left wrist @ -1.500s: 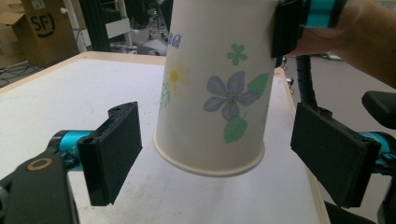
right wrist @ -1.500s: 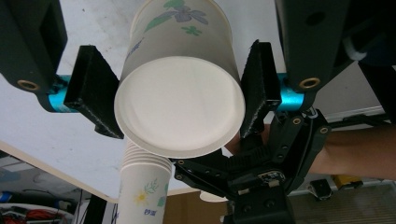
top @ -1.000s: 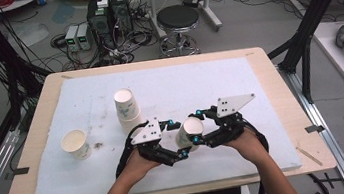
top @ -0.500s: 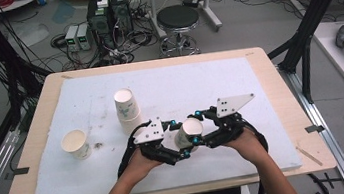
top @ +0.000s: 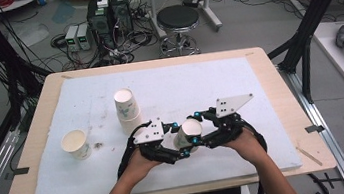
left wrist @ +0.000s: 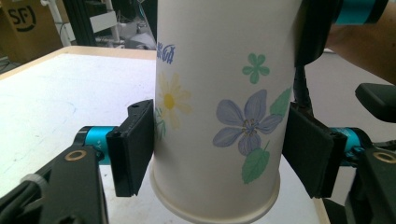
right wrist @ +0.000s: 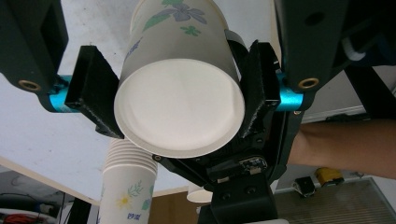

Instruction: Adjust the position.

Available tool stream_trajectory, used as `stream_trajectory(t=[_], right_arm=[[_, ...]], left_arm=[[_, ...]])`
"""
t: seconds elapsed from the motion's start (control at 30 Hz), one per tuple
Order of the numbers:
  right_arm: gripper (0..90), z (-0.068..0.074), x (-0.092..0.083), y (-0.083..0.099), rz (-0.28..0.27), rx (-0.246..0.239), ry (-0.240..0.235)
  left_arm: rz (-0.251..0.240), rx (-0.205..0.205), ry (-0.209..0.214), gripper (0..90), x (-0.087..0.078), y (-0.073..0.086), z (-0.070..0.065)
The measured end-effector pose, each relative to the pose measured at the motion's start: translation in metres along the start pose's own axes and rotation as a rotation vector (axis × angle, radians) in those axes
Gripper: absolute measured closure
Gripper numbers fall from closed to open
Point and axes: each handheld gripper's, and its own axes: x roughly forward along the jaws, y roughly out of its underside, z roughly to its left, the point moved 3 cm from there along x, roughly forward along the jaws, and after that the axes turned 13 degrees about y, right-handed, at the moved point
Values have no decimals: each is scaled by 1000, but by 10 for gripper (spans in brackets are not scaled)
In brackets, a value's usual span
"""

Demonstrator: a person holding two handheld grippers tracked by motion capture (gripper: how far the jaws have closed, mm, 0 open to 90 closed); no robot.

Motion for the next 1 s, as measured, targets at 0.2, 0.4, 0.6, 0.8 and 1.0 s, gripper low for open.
stream_trajectory(t=[0.2,0.4,0.6,0.8,1.0], right_arm=[[363,1,1,1,5,8,-11],[297,1,3,2,3,10,-14],[191,4,4,0,-16,16,-20],[191,6,3,-1,-4,-6,-26],[191,6,4,-2,19,-36,-11]], left_arm=[[38,-14,5,329,-2,-3,-1],[55,-32,14,348,-4,-7,-2],[123,-37,2,352,-9,-10,-4],[229,-30,-12,352,-15,-18,-5],[355,-21,-15,351,-16,-26,-7]])
